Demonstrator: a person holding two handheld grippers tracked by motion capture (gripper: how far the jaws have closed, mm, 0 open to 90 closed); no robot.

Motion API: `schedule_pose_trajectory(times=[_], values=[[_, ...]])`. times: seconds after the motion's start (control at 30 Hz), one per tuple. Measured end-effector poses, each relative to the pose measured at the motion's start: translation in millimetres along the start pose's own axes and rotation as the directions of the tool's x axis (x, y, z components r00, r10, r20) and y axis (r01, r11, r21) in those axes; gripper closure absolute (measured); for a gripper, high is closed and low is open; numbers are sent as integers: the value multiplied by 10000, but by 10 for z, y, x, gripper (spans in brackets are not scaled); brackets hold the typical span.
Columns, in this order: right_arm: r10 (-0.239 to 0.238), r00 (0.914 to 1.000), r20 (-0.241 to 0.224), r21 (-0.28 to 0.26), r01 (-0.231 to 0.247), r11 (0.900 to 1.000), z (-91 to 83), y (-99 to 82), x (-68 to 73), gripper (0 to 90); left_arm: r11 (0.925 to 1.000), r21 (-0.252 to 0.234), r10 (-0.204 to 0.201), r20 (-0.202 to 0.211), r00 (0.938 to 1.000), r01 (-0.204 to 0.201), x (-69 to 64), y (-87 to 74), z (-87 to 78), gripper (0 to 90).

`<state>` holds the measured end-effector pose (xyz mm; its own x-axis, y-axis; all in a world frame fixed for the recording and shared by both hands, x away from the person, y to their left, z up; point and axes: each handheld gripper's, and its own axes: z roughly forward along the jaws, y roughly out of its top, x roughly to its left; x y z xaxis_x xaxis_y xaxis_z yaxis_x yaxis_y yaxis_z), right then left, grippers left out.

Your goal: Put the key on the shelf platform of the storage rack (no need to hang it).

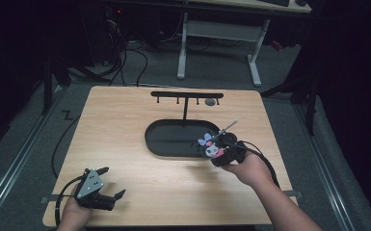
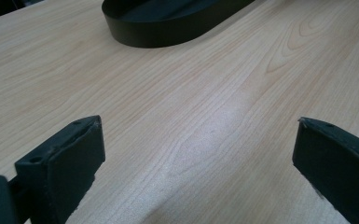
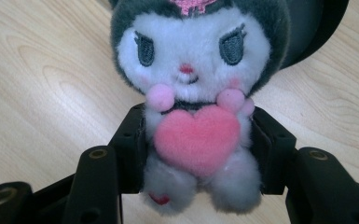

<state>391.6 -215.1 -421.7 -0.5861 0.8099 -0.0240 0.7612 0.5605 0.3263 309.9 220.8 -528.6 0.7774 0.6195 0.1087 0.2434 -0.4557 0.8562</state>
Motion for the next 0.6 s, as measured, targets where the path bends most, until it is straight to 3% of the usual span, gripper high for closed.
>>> schedule_pose_trajectory(times=[0.6], values=[[-79, 9999, 130, -104, 80, 9999, 133, 292, -34, 476, 9999, 39, 134, 106, 9999, -134, -18, 35, 44, 27]])
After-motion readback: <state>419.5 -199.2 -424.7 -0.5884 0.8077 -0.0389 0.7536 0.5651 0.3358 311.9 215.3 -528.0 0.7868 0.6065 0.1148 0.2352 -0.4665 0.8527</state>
